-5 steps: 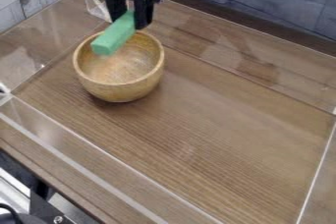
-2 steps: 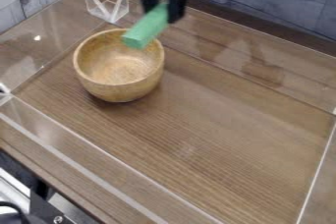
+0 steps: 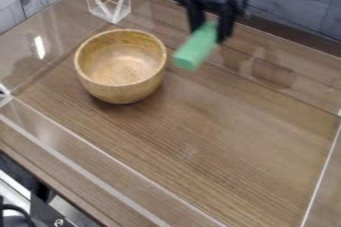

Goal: Move green object from inside the wooden bowl to the table next to it

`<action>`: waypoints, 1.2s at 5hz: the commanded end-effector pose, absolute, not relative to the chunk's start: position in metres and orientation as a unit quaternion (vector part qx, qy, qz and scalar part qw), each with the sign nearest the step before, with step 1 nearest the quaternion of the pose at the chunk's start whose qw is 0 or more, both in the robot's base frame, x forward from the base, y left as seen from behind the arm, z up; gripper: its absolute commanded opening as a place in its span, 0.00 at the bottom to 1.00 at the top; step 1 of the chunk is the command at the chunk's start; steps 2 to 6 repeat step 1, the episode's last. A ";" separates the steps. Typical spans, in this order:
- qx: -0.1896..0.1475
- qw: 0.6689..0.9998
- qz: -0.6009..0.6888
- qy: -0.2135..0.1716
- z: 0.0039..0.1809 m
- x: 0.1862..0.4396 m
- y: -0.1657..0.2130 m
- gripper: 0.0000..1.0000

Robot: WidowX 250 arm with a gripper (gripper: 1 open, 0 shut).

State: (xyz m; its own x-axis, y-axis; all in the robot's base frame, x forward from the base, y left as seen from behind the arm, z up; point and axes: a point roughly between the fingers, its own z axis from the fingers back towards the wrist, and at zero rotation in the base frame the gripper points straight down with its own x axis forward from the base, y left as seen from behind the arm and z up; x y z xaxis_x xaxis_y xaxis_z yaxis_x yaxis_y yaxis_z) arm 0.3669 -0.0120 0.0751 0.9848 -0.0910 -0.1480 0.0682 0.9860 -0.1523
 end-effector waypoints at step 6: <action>-0.069 0.996 -0.044 0.039 0.096 0.377 0.000 0.00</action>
